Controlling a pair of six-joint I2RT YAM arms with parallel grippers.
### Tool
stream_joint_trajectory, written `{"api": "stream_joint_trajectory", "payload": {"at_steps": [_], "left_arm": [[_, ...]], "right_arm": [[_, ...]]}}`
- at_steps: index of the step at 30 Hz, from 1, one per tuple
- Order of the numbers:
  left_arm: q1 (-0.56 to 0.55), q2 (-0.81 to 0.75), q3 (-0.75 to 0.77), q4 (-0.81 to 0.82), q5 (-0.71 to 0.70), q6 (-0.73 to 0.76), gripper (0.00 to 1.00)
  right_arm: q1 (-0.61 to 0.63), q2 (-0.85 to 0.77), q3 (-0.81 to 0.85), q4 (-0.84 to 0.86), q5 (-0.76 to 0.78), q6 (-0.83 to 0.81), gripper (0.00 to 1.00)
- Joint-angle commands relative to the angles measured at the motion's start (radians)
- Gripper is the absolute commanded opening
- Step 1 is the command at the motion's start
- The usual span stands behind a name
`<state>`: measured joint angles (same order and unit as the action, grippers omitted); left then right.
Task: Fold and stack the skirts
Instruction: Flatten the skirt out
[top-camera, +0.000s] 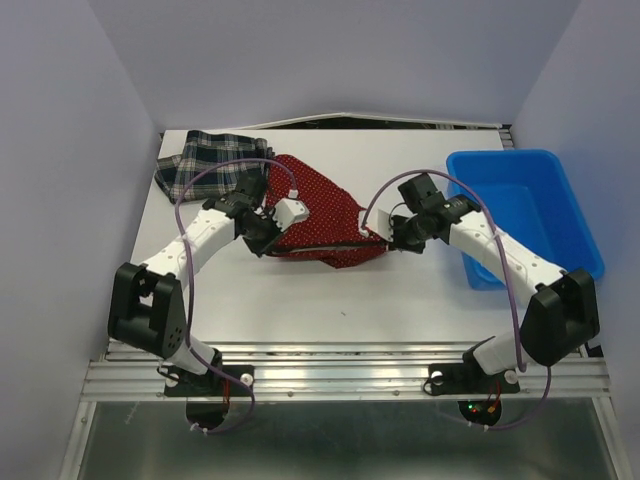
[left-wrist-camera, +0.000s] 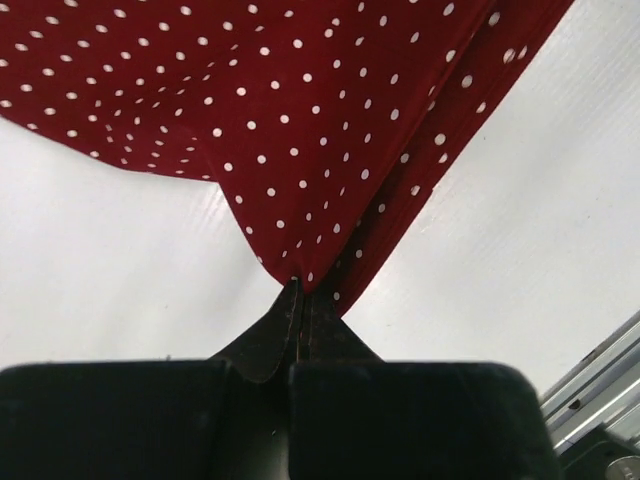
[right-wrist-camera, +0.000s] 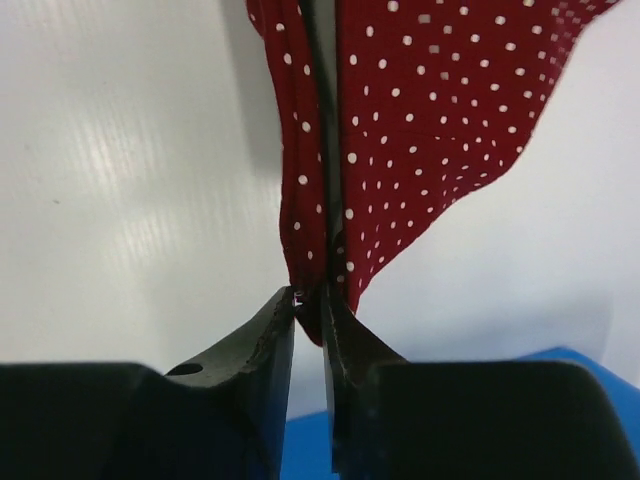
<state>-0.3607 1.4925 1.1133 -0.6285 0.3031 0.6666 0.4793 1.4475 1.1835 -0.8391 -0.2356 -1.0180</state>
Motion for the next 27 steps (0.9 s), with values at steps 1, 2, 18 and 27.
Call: {"api": "stream_joint_trajectory", "payload": {"at_steps": [1,2,18,27], "left_arm": [[-0.001,0.043,0.000,-0.002,0.054,0.054,0.04],[-0.001,0.063,0.016,-0.007,0.068,0.056,0.08],[0.071,0.037,0.189,-0.189,0.254,0.137,0.70],[0.109,-0.121,0.004,-0.060,0.189,0.234,0.74]], "right_arm": [[0.042,0.004,-0.036,-0.016,-0.085,0.008,0.31],[0.042,0.008,-0.036,-0.003,-0.094,0.018,0.36],[0.042,-0.284,-0.343,0.136,0.041,-0.057,0.78],[0.042,-0.357,-0.685,0.708,0.035,-0.194,0.75]]}}
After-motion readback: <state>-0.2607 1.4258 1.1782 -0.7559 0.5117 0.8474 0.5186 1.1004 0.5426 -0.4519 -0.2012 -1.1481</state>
